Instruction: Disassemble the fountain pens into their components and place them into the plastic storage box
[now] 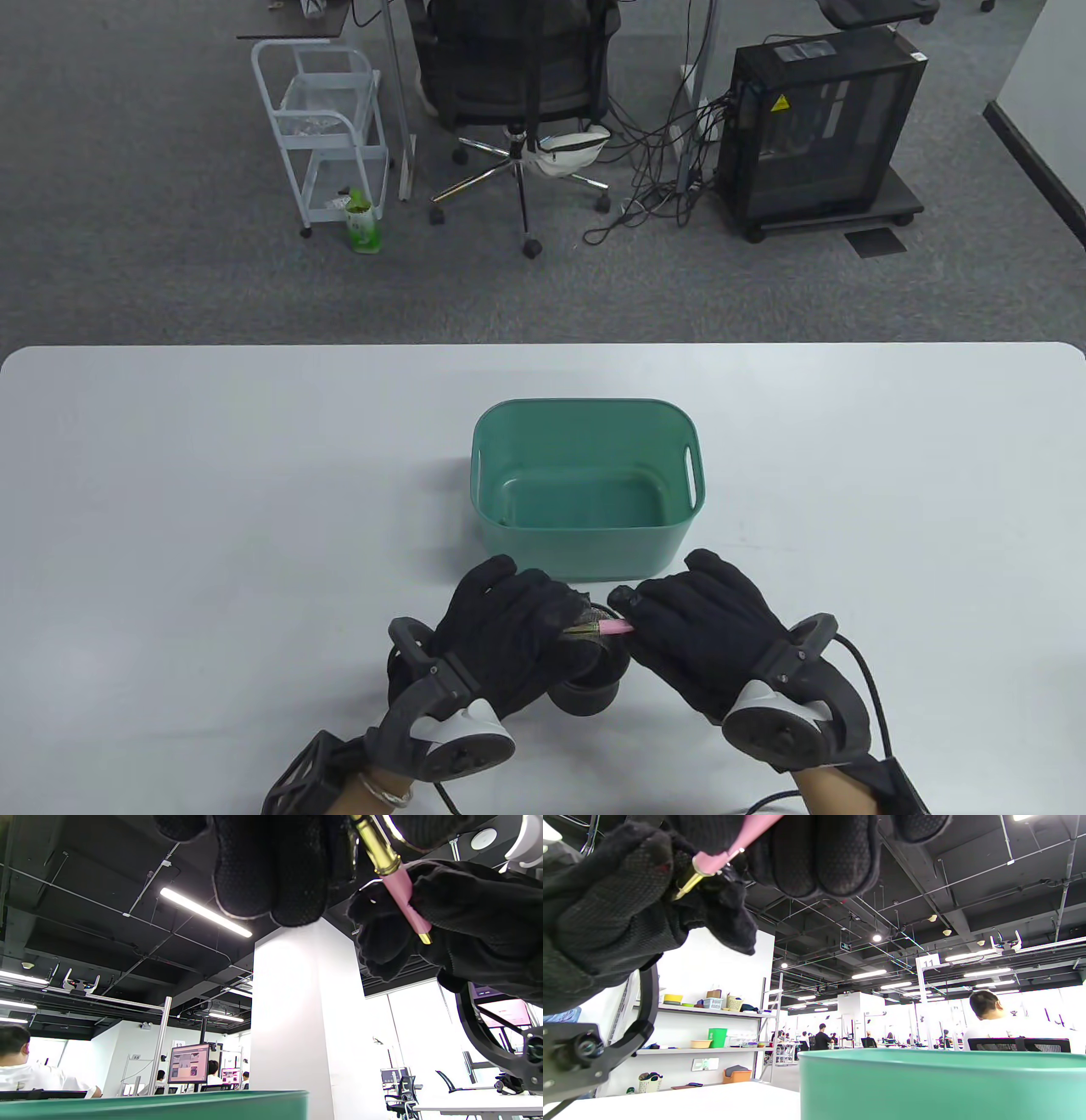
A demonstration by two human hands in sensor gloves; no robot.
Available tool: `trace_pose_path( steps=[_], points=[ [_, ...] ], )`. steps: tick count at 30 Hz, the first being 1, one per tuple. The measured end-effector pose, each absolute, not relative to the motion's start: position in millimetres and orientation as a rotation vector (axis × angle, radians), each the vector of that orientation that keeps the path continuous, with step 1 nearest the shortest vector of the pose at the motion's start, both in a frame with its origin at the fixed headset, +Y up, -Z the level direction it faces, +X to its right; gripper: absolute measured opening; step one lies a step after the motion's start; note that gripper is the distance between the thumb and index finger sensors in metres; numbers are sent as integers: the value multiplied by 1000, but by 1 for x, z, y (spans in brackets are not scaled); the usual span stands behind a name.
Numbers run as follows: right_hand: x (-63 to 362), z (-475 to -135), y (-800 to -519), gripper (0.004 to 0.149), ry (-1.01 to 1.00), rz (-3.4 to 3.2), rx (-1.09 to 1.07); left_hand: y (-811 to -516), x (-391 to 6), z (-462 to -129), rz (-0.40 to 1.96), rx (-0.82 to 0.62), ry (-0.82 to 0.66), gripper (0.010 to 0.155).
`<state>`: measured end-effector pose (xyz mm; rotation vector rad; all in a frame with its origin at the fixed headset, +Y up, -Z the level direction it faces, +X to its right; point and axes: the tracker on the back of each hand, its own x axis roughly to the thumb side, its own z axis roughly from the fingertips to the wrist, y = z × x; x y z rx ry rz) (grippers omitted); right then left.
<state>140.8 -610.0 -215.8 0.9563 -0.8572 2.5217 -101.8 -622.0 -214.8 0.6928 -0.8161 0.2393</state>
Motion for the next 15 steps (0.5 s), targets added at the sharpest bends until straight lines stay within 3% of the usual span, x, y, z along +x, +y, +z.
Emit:
trace_pose_path(
  steps=[6,15],
  points=[
    [143,-216,-609,44,-865,2521,945,-622,-103,-215,239,692,-811,60],
    [144,-217,-609,44,-867,2521,942,-622,-102,-214,229,699,-814,48]
  ],
)
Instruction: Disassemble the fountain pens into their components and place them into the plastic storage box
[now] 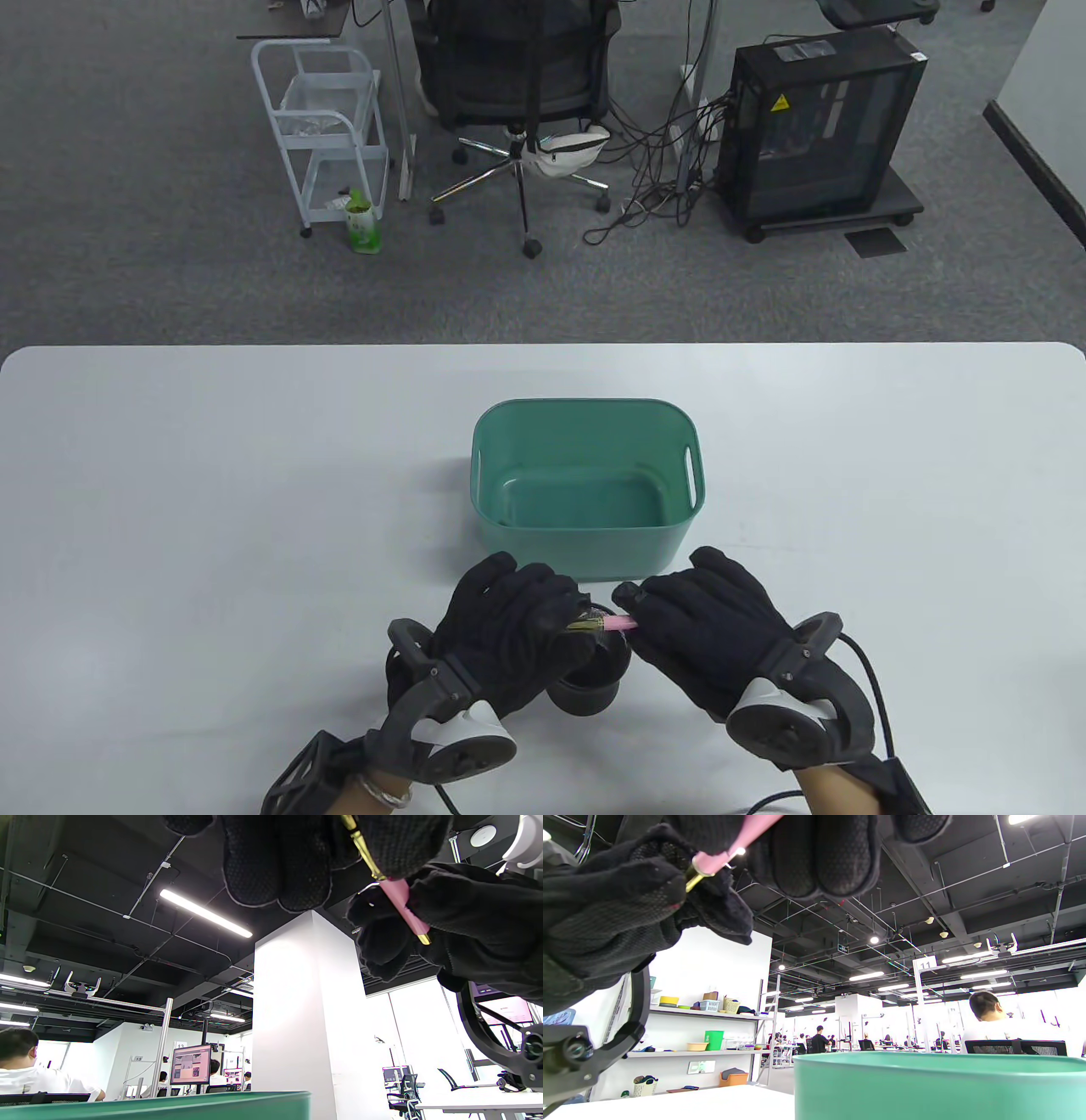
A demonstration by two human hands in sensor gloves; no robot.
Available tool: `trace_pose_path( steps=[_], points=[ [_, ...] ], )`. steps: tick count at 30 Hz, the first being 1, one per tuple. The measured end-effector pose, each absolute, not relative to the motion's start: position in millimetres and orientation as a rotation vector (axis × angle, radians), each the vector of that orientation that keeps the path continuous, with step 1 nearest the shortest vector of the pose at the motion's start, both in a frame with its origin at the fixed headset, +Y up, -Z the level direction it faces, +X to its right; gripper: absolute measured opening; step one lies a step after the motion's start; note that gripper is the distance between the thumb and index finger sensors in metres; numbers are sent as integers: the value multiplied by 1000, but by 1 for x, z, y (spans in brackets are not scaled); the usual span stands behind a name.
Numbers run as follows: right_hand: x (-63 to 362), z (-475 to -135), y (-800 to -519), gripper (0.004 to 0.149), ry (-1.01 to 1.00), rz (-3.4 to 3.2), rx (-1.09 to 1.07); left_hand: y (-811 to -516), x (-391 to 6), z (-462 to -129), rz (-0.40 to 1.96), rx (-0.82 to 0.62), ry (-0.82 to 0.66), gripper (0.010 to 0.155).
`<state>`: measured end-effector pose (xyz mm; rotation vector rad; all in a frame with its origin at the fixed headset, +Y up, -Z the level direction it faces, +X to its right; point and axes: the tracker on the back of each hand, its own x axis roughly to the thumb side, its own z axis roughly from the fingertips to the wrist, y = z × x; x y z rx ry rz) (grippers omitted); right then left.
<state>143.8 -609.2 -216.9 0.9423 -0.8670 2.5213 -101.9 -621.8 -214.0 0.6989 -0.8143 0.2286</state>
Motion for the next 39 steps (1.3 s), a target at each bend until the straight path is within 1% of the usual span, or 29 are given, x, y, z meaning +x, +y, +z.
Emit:
trace_pose_path(
  steps=[2,15,39],
  points=[
    [144,-217,-609,44,-866,2521,943,-622,-102,-214,227,701,-814,46],
    [144,-217,-610,44,-866,2520,948,-622,-102,-214,244,705,-815,45],
    [142,-216,-610,44,-864,2518,958,-622,-103,-216,265,713,-812,52]
  ],
)
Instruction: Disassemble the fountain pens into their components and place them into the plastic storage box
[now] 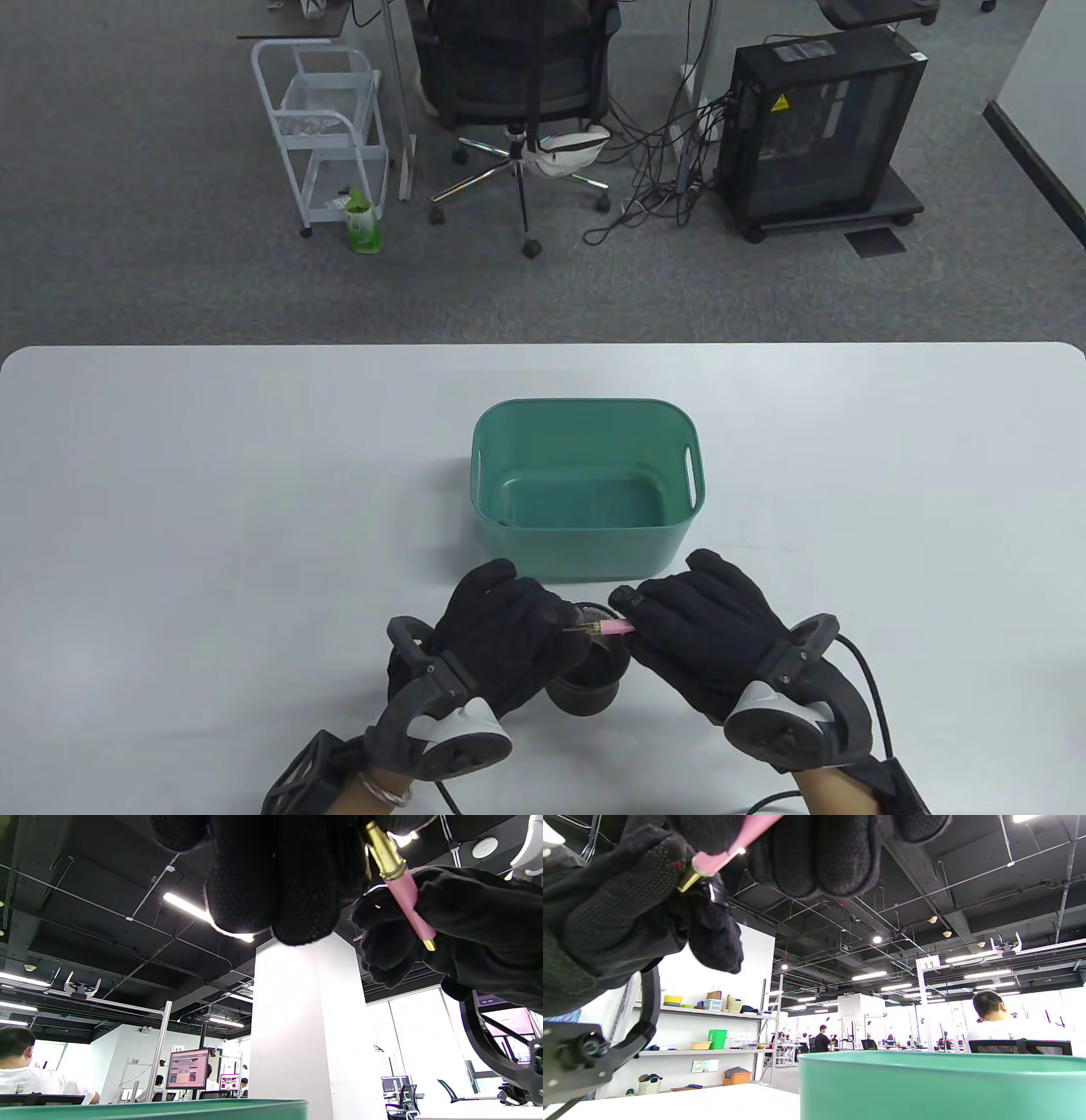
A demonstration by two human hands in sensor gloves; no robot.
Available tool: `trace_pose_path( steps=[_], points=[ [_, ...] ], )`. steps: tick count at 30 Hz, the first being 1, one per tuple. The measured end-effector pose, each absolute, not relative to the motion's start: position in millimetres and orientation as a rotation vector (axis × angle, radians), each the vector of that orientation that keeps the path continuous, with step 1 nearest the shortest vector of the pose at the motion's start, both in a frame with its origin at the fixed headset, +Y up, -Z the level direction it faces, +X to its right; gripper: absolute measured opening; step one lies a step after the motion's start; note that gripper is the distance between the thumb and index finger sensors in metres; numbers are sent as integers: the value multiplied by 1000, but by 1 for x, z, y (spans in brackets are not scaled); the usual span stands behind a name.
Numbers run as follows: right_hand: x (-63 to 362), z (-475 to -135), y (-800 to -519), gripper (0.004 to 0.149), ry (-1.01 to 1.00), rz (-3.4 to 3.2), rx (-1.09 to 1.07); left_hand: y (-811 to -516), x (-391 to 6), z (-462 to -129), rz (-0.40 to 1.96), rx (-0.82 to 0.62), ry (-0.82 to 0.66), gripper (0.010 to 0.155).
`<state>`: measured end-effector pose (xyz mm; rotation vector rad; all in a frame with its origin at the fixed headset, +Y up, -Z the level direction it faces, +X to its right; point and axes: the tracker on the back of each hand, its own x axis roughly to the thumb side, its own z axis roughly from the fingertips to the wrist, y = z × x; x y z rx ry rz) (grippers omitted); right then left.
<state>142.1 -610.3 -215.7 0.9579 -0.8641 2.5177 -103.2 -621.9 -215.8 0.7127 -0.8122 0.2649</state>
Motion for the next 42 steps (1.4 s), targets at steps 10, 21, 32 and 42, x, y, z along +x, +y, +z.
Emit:
trace_pose_path(
  steps=[10,21,32,42],
  points=[
    [143,-216,-610,44,-866,2520,951,-622,-103,-216,246,683,-820,62],
    [144,-217,-610,44,-865,2523,947,-623,-101,-214,224,700,-826,50],
    [144,-217,-610,44,-870,2523,948,-623,-101,-214,227,694,-820,46],
    [144,-216,-610,44,-868,2520,950,-623,-101,-215,237,698,-820,46]
  ],
)
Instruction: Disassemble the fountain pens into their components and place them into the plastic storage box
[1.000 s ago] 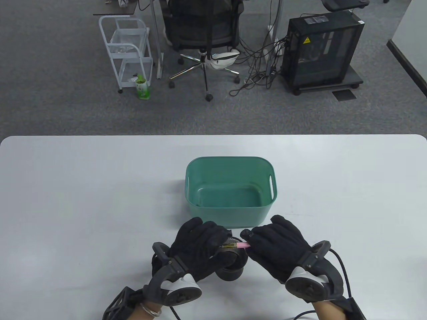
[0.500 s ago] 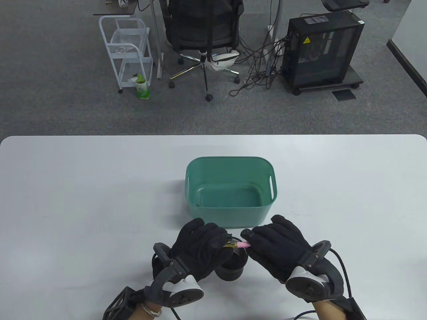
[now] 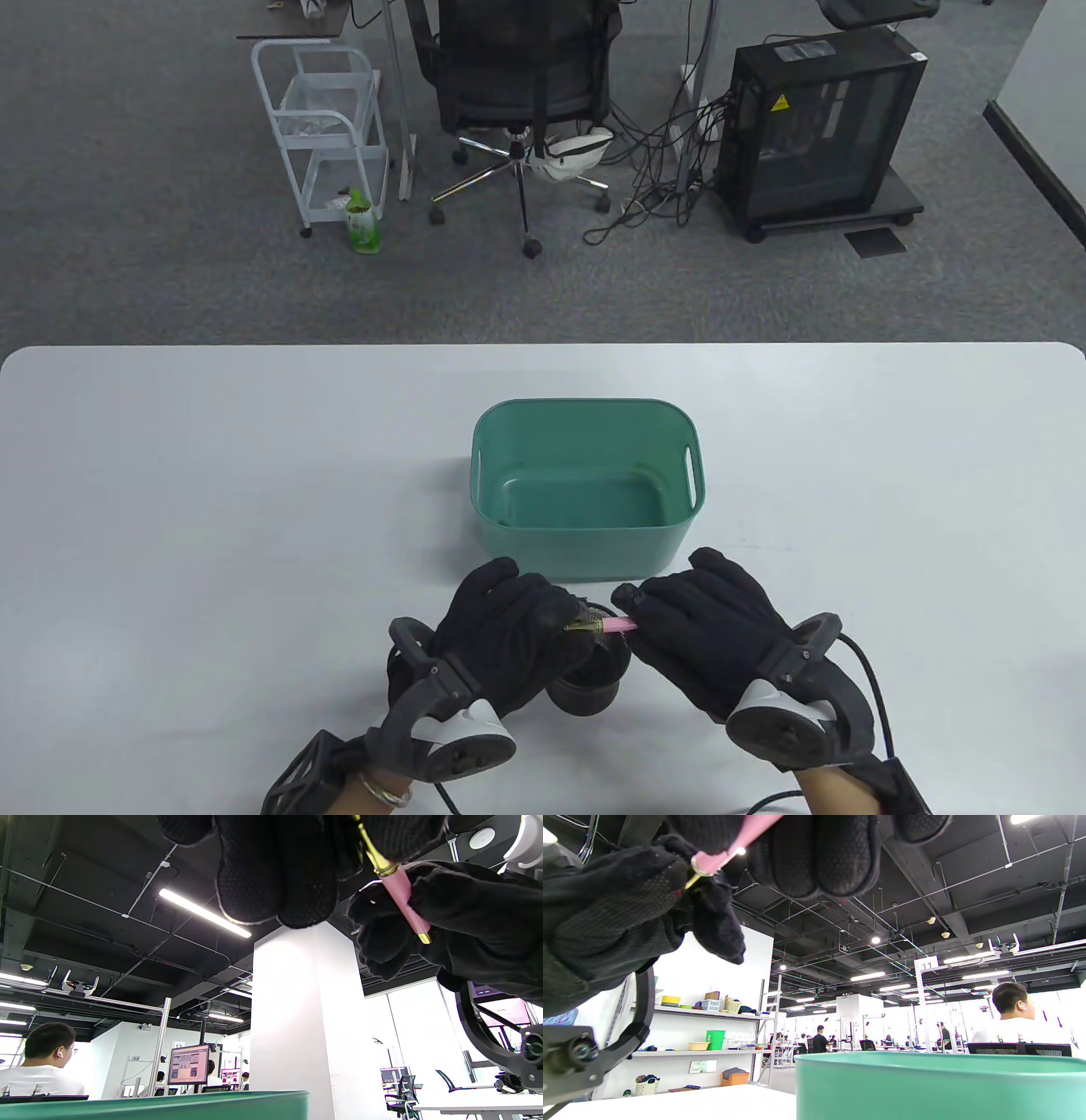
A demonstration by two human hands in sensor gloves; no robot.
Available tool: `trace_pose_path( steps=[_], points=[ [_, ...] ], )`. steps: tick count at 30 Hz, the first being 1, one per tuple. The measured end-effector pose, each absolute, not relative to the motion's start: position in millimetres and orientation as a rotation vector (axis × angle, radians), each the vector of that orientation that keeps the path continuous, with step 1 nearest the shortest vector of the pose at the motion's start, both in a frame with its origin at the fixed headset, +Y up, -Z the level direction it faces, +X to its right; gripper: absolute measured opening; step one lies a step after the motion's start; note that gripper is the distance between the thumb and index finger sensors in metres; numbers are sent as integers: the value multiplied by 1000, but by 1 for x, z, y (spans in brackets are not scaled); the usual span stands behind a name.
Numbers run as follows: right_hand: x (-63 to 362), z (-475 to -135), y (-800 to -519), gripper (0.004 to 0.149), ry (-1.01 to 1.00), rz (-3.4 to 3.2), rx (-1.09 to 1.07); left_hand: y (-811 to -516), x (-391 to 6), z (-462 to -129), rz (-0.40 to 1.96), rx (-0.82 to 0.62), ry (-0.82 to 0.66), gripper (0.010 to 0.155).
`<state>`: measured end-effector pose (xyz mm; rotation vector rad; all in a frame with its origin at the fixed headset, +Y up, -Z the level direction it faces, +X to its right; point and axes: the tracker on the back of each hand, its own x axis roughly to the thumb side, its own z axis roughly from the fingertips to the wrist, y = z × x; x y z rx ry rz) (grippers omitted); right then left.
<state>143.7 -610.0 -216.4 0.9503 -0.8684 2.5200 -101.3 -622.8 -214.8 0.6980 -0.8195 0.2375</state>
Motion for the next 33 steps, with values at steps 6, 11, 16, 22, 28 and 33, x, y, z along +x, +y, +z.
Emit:
trace_pose_path(
  steps=[6,11,16,22,28,33],
  points=[
    [143,-217,-611,44,-868,2520,952,-623,-102,-215,244,699,-819,47],
    [143,-216,-611,44,-867,2518,954,-623,-102,-216,251,701,-820,49],
    [143,-216,-611,44,-865,2522,956,-623,-102,-216,253,694,-820,50],
    [143,-216,-611,44,-866,2522,953,-623,-103,-217,250,682,-822,56],
    [143,-216,-611,44,-868,2525,952,-624,-101,-216,221,676,-823,62],
    [144,-216,-611,44,-870,2525,950,-623,-101,-215,219,690,-821,55]
  ],
)
